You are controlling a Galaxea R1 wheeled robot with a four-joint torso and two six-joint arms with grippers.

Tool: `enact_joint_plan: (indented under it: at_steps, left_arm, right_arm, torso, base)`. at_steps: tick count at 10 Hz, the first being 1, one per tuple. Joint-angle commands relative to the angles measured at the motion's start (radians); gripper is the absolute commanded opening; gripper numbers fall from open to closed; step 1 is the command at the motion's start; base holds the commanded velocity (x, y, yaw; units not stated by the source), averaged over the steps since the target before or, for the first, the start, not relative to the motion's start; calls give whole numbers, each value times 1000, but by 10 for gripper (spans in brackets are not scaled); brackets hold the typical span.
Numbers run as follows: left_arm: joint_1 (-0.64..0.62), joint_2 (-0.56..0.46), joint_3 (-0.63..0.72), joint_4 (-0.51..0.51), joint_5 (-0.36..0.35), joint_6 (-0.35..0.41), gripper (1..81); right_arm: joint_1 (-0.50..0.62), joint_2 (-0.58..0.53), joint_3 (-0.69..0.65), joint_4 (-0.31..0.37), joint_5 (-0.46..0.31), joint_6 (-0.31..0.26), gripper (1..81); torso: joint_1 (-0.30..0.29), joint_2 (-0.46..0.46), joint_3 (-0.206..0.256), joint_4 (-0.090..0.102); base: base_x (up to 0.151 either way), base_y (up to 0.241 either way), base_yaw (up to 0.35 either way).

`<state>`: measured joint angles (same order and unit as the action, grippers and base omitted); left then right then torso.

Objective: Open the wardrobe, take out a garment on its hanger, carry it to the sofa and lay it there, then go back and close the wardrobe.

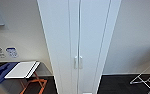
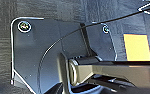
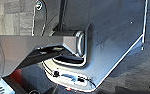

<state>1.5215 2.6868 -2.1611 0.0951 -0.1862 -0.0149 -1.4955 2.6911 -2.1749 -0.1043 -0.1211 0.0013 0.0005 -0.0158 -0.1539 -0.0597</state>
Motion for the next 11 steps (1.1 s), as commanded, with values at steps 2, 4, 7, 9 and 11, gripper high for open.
enact_joint_plan:
  at_steps: [2, 4, 7, 9, 11]
  left_arm:
    - [-27, -17, 18, 15, 47, 4, 811]
    - [-27, -16, 18, 15, 47, 4, 811]
    - [-27, -11, 18, 17, 47, 6, 811]
    - [-27, -11, 18, 17, 47, 6, 811]
    - [-27, -8, 18, 17, 47, 6, 811]
  right_arm:
    - [36, -15, 8, 6, -57, -3, 811]
    - [36, -14, 8, 6, -55, -3, 811]
    - [36, -9, 3, 5, -55, -3, 811]
    - [37, -8, 1, 5, -55, -3, 811]
    - [37, -4, -2, 3, -55, -3, 811]
  torso:
    - [0, 0, 0, 0]
    - [0, 0, 0, 0]
    - [1, 0, 0, 0]
    - [1, 0, 0, 0]
    - [1, 0, 0, 0]
  base:
    - [113, 0, 0]
    - [115, 0, 0]
    - [115, 0, 0]
    - [115, 0, 0]
    - [112, 0, 0]
